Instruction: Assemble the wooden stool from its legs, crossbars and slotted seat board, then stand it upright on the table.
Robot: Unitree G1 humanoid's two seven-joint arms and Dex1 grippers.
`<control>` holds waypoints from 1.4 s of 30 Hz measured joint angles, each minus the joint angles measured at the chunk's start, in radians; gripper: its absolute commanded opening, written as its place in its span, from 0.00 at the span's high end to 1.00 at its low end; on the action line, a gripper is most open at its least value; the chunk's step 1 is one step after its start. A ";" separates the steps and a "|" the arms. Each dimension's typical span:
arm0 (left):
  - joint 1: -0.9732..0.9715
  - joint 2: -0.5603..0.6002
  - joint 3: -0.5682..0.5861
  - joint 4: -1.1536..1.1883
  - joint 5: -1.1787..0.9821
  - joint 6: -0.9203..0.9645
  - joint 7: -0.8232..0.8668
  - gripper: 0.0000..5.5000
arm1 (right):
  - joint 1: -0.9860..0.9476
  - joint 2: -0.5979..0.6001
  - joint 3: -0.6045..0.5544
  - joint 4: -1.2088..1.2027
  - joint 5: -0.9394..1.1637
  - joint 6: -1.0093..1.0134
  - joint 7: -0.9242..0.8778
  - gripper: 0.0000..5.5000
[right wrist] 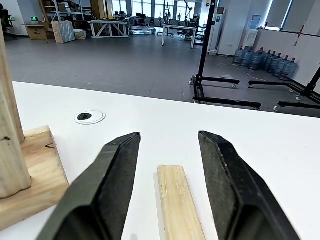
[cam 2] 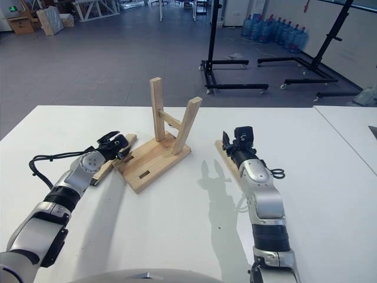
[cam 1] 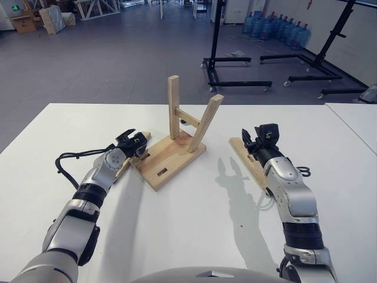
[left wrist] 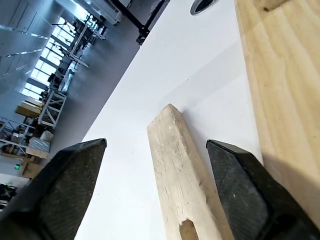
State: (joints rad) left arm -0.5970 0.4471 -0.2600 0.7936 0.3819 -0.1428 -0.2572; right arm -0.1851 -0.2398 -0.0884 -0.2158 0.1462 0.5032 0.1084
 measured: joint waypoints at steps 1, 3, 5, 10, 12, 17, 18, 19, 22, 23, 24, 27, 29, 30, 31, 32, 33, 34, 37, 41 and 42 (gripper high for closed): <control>-0.001 0.000 -0.003 0.007 0.006 -0.016 0.002 0.33 | 0.020 -0.007 0.000 -0.013 -0.001 0.011 0.005 0.61; 0.009 0.000 -0.010 -0.008 0.011 -0.032 -0.005 0.33 | 0.048 -0.012 0.000 -0.037 0.000 0.021 0.010 0.61; 0.066 -0.007 0.000 -0.101 -0.023 -0.027 -0.032 0.33 | 0.051 -0.017 -0.001 -0.057 0.001 0.041 0.018 0.61; 0.240 -0.048 -0.004 -0.443 -0.069 0.081 -0.114 0.33 | 0.054 -0.011 -0.018 -0.100 0.015 0.072 0.017 0.61; 0.304 -0.071 -0.018 -0.552 -0.075 0.132 -0.128 0.33 | 0.054 -0.009 -0.059 -0.110 0.046 0.087 0.020 0.61; 0.350 -0.105 -0.021 -0.653 -0.082 0.223 -0.134 0.33 | 0.048 -0.056 -0.177 -0.061 0.131 0.094 0.087 0.61; 0.350 -0.112 -0.008 -0.668 -0.097 0.241 -0.135 0.33 | 0.051 -0.080 -0.212 -0.041 0.169 0.095 0.134 0.61; 0.350 -0.117 0.008 -0.678 -0.111 0.251 -0.133 0.33 | 0.060 -0.098 -0.234 -0.031 0.190 0.091 0.166 0.61; 0.345 -0.126 0.109 -0.750 -0.183 0.299 -0.116 0.33 | 0.135 -0.189 -0.314 0.023 0.243 0.071 0.293 0.61; 0.335 -0.142 0.151 -0.773 -0.222 0.317 -0.096 0.33 | 0.163 -0.221 -0.322 0.045 0.248 0.063 0.336 0.61; 0.314 -0.159 0.187 -0.793 -0.258 0.334 -0.087 0.33 | 0.188 -0.237 -0.321 0.062 0.247 0.059 0.364 0.61; 0.253 -0.188 0.266 -0.825 -0.352 0.400 -0.076 0.33 | 0.247 -0.290 -0.257 0.132 0.188 0.015 0.423 0.61; 0.232 -0.188 0.292 -0.827 -0.373 0.412 -0.063 0.33 | 0.292 -0.314 -0.203 0.170 0.132 -0.020 0.448 0.61; 0.233 -0.189 0.297 -0.827 -0.380 0.412 -0.062 0.33 | 0.302 -0.316 -0.188 0.188 0.117 -0.039 0.452 0.61; 0.233 -0.189 0.298 -0.827 -0.387 0.412 -0.060 0.33 | 0.306 -0.317 -0.180 0.208 0.104 -0.052 0.453 0.61; 0.238 -0.191 0.294 -0.829 -0.393 0.412 -0.060 0.33 | 0.306 -0.319 -0.173 0.224 0.090 -0.071 0.457 0.61; 0.242 -0.193 0.289 -0.829 -0.394 0.412 -0.059 0.33 | 0.306 -0.323 -0.168 0.236 0.088 -0.079 0.462 0.61; 0.247 -0.193 0.276 -0.828 -0.393 0.412 -0.059 0.33 | 0.306 -0.328 -0.154 0.244 0.082 -0.090 0.468 0.61; 0.253 -0.195 0.260 -0.828 -0.394 0.412 -0.058 0.33 | 0.290 -0.328 -0.131 0.268 0.064 -0.117 0.467 0.61; 0.254 -0.194 0.242 -0.823 -0.393 0.412 -0.057 0.33 | 0.198 -0.328 -0.100 0.385 0.045 -0.152 0.458 0.67; 0.254 -0.195 0.236 -0.821 -0.393 0.412 -0.057 0.33 | 0.174 -0.327 -0.093 0.417 0.044 -0.160 0.457 0.71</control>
State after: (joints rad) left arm -0.3430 0.2526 -0.0240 -0.0277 -0.0110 0.2693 -0.3138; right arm -0.0111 -0.5672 -0.1816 0.2009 0.1899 0.3428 0.5652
